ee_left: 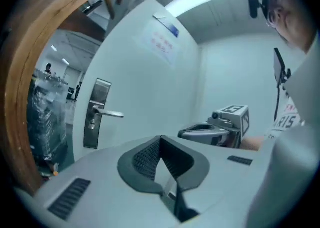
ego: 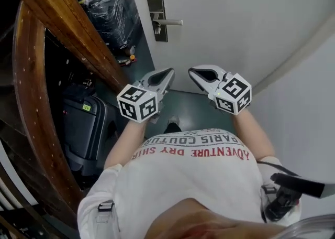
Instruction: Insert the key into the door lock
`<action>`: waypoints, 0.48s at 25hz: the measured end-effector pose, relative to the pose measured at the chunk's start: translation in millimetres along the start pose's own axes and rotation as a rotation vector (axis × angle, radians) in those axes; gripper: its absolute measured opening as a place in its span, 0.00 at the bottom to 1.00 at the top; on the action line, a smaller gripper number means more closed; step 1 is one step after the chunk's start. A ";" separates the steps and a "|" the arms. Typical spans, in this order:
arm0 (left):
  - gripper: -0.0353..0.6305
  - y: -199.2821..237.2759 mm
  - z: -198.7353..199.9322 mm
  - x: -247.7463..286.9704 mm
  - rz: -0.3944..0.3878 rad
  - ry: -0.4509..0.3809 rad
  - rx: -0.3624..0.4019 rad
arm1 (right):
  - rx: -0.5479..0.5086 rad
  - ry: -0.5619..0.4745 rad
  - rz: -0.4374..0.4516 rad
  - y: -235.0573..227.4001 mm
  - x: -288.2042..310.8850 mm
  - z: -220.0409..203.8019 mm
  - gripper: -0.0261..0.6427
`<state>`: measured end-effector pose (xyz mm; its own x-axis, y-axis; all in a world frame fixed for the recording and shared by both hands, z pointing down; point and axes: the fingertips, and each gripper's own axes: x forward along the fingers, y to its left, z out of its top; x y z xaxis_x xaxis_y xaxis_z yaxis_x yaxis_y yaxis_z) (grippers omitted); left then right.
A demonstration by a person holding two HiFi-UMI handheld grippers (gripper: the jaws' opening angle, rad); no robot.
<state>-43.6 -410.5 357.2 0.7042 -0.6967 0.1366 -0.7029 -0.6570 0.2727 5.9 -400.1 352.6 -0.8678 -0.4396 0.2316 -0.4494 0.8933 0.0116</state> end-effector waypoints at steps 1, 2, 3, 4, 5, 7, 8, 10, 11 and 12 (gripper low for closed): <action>0.06 -23.1 -3.4 -12.4 -0.007 0.018 0.049 | -0.004 0.007 0.001 17.1 -10.7 -3.2 0.04; 0.06 -43.7 -7.7 -24.2 -0.009 0.036 0.094 | -0.004 0.016 0.002 32.7 -21.1 -6.7 0.04; 0.06 -61.9 -12.3 -35.3 -0.006 0.052 0.137 | 0.001 0.026 0.003 46.9 -31.2 -10.5 0.04; 0.06 -78.0 -16.8 -45.4 -0.002 0.066 0.173 | 0.011 0.035 0.003 59.2 -41.0 -14.4 0.04; 0.06 -92.1 -20.6 -54.2 -0.001 0.078 0.201 | 0.025 0.041 0.002 69.9 -50.4 -17.9 0.04; 0.06 -113.8 -26.7 -67.8 -0.012 0.091 0.226 | 0.054 0.046 -0.003 87.0 -65.5 -23.3 0.04; 0.06 -120.9 -29.5 -73.4 -0.016 0.095 0.228 | 0.067 0.046 -0.005 94.7 -70.1 -25.5 0.04; 0.06 -131.7 -38.0 -86.3 -0.013 0.102 0.228 | 0.087 0.046 -0.002 114.0 -75.5 -31.3 0.04; 0.06 -137.7 -44.4 -93.4 -0.012 0.107 0.225 | 0.096 0.050 0.002 125.8 -78.6 -35.1 0.04; 0.06 -144.7 -52.0 -100.5 -0.015 0.111 0.219 | 0.103 0.054 0.004 138.4 -82.8 -39.2 0.04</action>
<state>-7.4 -230.4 353.5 0.7128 -0.6585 0.2415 -0.6889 -0.7220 0.0643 23.9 -236.5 373.1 -0.8584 -0.4273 0.2838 -0.4673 0.8796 -0.0890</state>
